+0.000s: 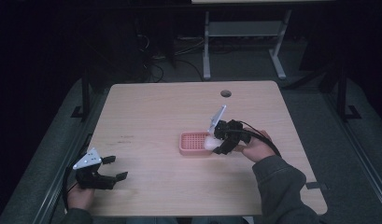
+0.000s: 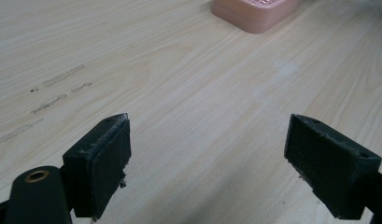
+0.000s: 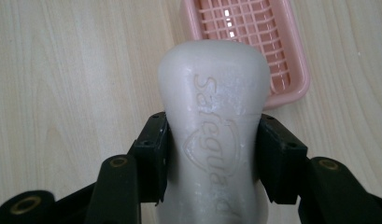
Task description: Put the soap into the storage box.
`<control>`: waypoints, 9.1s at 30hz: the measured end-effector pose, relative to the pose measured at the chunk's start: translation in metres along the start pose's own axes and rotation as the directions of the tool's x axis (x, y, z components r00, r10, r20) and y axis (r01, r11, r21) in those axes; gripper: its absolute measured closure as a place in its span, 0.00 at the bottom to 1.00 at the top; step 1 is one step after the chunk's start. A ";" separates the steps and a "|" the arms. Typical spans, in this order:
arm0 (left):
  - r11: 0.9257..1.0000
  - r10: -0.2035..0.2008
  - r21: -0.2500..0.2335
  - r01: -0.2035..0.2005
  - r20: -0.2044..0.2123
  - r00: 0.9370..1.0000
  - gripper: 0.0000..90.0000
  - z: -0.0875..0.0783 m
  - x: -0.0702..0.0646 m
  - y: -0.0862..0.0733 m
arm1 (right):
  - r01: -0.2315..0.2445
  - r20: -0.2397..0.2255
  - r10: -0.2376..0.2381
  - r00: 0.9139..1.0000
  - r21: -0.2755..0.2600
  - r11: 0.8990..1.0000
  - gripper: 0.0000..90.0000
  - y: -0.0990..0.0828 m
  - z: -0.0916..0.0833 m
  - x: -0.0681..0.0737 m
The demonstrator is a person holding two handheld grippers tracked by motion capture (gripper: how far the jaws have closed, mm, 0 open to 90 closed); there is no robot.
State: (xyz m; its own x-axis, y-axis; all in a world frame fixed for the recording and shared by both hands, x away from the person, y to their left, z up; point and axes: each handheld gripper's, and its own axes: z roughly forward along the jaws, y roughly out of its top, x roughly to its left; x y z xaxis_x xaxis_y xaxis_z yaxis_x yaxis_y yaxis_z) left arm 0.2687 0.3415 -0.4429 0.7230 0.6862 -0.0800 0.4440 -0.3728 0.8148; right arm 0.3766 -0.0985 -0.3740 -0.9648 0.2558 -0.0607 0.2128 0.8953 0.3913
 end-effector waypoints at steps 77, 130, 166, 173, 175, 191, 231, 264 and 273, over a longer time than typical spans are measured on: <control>1.000 0.002 -0.004 -0.002 -0.002 1.000 0.15 -0.001 0.002 0.000 | 0.059 -0.087 -0.053 0.995 0.059 0.997 0.54 0.071 0.058 -0.038; 1.000 0.000 -0.008 0.000 -0.001 1.000 0.15 -0.001 0.002 0.000 | 0.035 -0.107 -0.024 0.994 0.097 0.995 0.53 0.066 0.086 -0.043; 1.000 0.001 -0.007 -0.001 -0.002 1.000 0.15 -0.001 0.002 0.000 | 0.035 -0.096 -0.027 0.995 0.081 0.996 0.50 0.066 0.078 -0.042; 1.000 0.002 -0.005 -0.003 -0.002 1.000 0.15 -0.001 0.002 0.000 | 0.036 -0.100 -0.029 0.995 0.066 0.997 0.49 0.064 0.073 -0.042; 1.000 0.004 -0.004 -0.004 -0.002 1.000 0.15 -0.001 0.002 0.000 | 0.035 -0.096 -0.029 0.995 0.065 0.997 0.49 0.063 0.072 -0.041; 1.000 0.004 -0.004 -0.004 -0.002 1.000 0.15 -0.001 0.002 0.000 | 0.024 -0.087 -0.021 0.996 0.038 0.999 0.50 0.057 0.063 -0.042; 1.000 0.010 0.002 -0.010 -0.004 1.000 0.15 0.000 0.001 0.000 | -0.017 -0.033 0.016 0.999 -0.031 0.999 0.44 0.032 0.024 -0.036; 1.000 0.010 0.005 -0.010 -0.004 1.000 0.15 0.001 0.001 0.000 | -0.067 -0.025 0.065 0.998 -0.052 0.996 0.40 0.000 0.010 -0.026; 1.000 0.011 0.008 -0.011 -0.004 1.000 0.15 0.001 0.001 0.000 | -0.093 -0.031 0.091 0.995 -0.047 0.995 0.38 -0.012 0.009 -0.025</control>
State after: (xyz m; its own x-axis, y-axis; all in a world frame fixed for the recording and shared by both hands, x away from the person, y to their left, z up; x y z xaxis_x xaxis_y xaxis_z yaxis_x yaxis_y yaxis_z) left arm 0.2697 0.3414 -0.4436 0.7255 0.6848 -0.0684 0.4403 -0.3854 0.8109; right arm 0.3998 -0.1122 -0.3851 -0.9457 0.3250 0.0038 0.2938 0.8498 0.4375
